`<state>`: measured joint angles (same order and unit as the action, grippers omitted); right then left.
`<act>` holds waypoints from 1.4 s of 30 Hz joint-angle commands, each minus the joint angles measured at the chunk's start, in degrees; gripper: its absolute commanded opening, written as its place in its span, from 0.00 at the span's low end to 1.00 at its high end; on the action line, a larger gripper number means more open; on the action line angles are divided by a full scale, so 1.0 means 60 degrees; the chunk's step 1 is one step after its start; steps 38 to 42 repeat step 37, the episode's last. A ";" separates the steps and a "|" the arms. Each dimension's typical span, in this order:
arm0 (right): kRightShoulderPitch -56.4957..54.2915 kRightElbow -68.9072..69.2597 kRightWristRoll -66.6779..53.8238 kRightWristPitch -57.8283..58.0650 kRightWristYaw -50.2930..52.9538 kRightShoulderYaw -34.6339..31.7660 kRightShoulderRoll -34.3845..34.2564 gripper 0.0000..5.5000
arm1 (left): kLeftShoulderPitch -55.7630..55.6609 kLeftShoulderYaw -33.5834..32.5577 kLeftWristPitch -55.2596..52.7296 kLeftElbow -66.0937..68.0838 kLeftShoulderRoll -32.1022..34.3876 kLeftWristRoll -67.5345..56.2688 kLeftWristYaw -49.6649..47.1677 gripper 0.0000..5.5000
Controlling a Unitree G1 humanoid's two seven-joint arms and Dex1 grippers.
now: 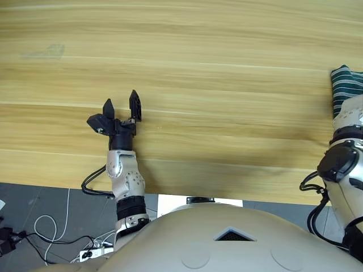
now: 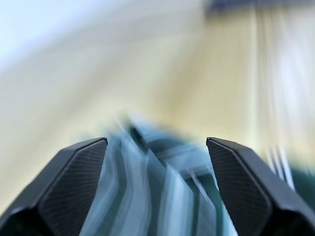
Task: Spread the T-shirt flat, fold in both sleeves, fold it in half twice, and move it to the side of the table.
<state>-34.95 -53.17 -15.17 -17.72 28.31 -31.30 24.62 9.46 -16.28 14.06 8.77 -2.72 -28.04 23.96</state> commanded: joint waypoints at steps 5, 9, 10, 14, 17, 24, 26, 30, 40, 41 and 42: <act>0.1650 0.3889 0.4263 -0.1247 -0.0499 0.4905 -0.2783 0.68 | -0.4454 0.1308 0.1414 0.3484 0.0465 0.4404 -0.3204 0.98; 0.0917 0.0599 0.4402 -0.1480 -0.1367 0.5589 -0.3651 0.68 | -0.6262 0.1801 0.2310 0.6564 0.0451 0.5701 -0.5003 0.98; 0.0812 -0.0042 0.4393 -0.1559 -0.1461 0.5633 -0.3812 0.68 | -0.6517 0.1951 0.2470 0.7144 0.0468 0.5945 -0.5309 0.98; 0.0956 -0.1137 0.4828 -0.2051 -0.1267 0.5938 -0.3893 0.68 | -0.6975 0.2158 0.3093 0.8590 0.0450 0.6199 -0.5808 0.98; 0.1164 -0.1172 0.5092 -0.2163 -0.1171 0.6166 -0.3888 0.68 | -0.6779 0.2327 0.3337 0.8841 0.0497 0.6305 -0.5916 0.98; 0.1827 -0.0153 0.5665 -0.2272 -0.1093 0.6691 -0.3780 0.68 | -0.5628 0.2666 0.3659 0.7671 0.0359 0.6139 -0.5463 0.98; 0.2085 0.0222 0.5666 -0.2202 -0.1135 0.6668 -0.3707 0.68 | -0.5415 0.2744 0.3528 0.7356 0.0274 0.6148 -0.5470 0.98; 0.2555 0.0974 0.5763 -0.2092 -0.1104 0.6669 -0.3560 0.68 | -0.5020 0.2745 0.3172 0.6745 0.0099 0.6111 -0.5732 0.98; 0.3206 0.1987 0.5799 -0.1773 -0.1267 0.6684 -0.3473 0.68 | -0.4469 0.2871 0.2477 0.5835 -0.0079 0.6053 -0.5633 0.98; 0.3206 0.1987 0.5799 -0.1773 -0.1267 0.6684 -0.3473 0.68 | -0.4469 0.2871 0.2477 0.5835 -0.0079 0.6053 -0.5633 0.98; 0.3206 0.1987 0.5799 -0.1773 -0.1267 0.6684 -0.3473 0.68 | -0.4469 0.2871 0.2477 0.5835 -0.0079 0.6053 -0.5633 0.98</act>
